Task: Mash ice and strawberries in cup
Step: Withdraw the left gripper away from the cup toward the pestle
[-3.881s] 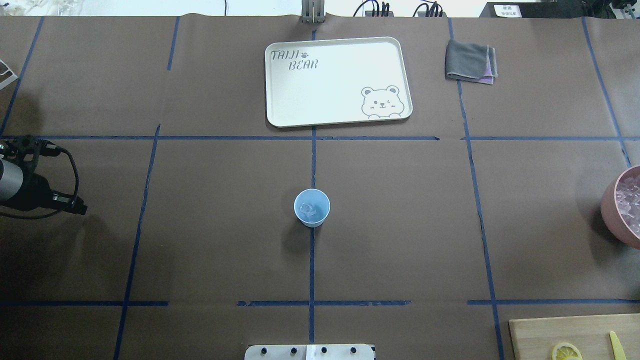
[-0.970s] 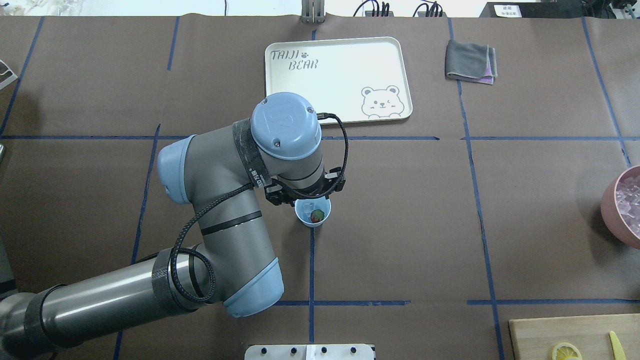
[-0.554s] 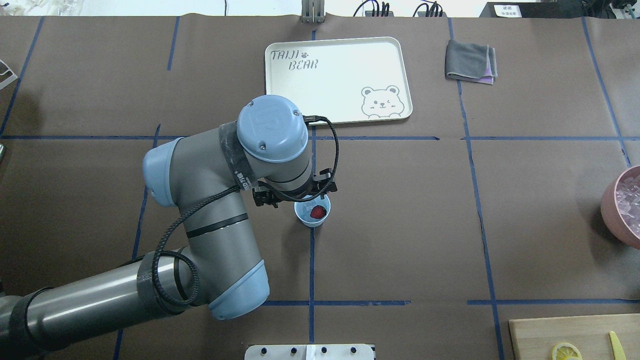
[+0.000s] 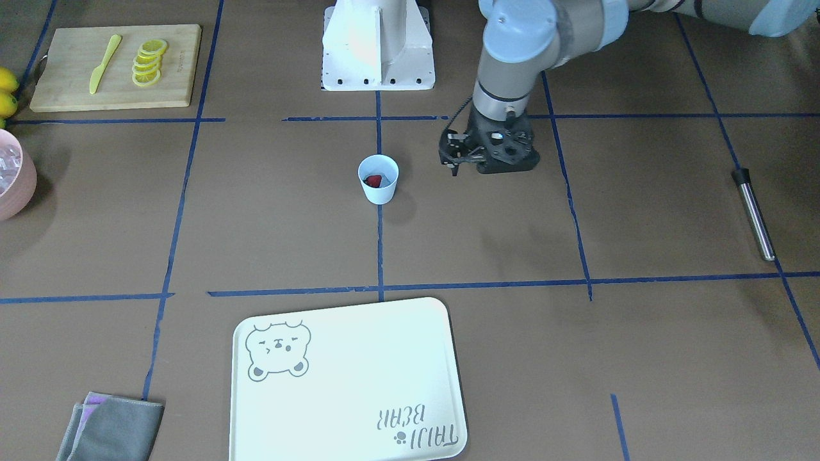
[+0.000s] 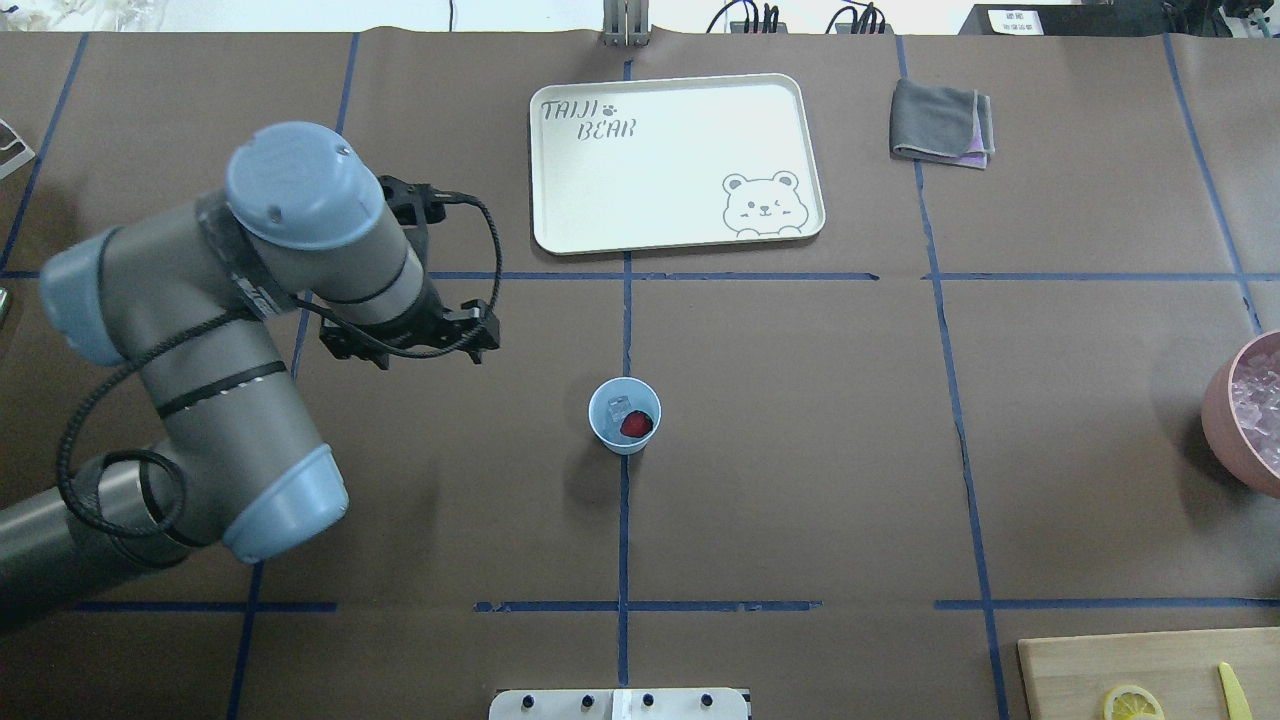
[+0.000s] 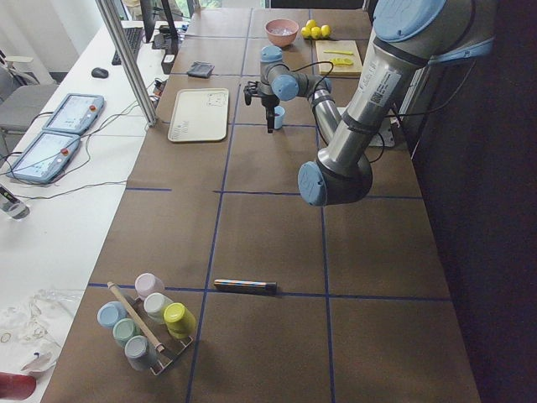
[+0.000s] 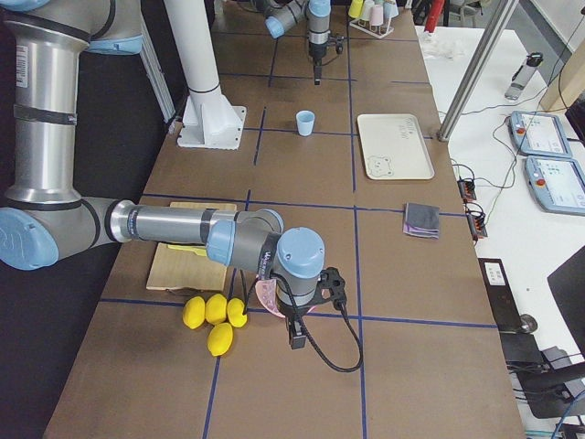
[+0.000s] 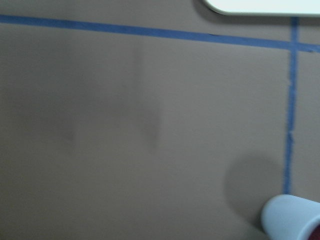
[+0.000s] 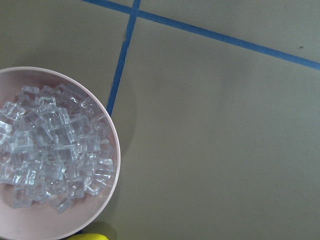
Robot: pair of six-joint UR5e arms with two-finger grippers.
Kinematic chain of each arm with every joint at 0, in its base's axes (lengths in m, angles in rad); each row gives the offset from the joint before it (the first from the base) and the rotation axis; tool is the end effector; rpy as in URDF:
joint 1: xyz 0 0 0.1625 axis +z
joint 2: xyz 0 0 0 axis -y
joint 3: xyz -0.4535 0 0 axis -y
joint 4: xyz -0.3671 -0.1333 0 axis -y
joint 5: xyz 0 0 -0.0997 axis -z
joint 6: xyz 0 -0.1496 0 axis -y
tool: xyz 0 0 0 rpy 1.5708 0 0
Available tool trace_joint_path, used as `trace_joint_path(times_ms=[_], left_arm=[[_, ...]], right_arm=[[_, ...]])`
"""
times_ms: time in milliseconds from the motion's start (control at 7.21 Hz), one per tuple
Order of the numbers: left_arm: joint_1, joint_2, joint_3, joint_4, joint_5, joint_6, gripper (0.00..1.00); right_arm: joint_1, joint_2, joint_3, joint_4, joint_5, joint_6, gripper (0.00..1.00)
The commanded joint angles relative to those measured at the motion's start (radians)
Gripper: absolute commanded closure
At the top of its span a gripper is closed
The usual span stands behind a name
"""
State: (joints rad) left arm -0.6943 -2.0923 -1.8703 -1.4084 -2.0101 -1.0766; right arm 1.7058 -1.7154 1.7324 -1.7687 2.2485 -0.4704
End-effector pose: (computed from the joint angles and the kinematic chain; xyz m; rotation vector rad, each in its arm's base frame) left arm 0.4456 -0.4616 0.3331 0.0120 0.7731 -0.0454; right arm 0.0901 -0.3700 0.7376 0.0356 -0.6989 -0.2604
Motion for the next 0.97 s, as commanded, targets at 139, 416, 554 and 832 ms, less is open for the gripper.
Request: trace_joint_path(times_ms=[139,416,554,832], left_arm=[[-0.287,0.184,0.012,0.014,-0.067,0.434,0.01],[-0.471,0.251,0.132,-0.003,-0.22,0.713,0.03],[-0.522,0.264,0.202,-0.009,-0.229,0.762,0.07],[-0.548,0.335,0.304,-0.172,-0.251,0.773,0.1]], right_arm=[[0.0,-0.001,0.001,0.0,0.0,-0.001,0.0],[0.0,-0.001,-0.002,0.0,0.0,-0.002,0.0],[0.0,-0.001,-0.001,0.0,0.0,-0.001,0.0],[0.0,-0.001,-0.001,0.0,0.002,-0.001,0.0]])
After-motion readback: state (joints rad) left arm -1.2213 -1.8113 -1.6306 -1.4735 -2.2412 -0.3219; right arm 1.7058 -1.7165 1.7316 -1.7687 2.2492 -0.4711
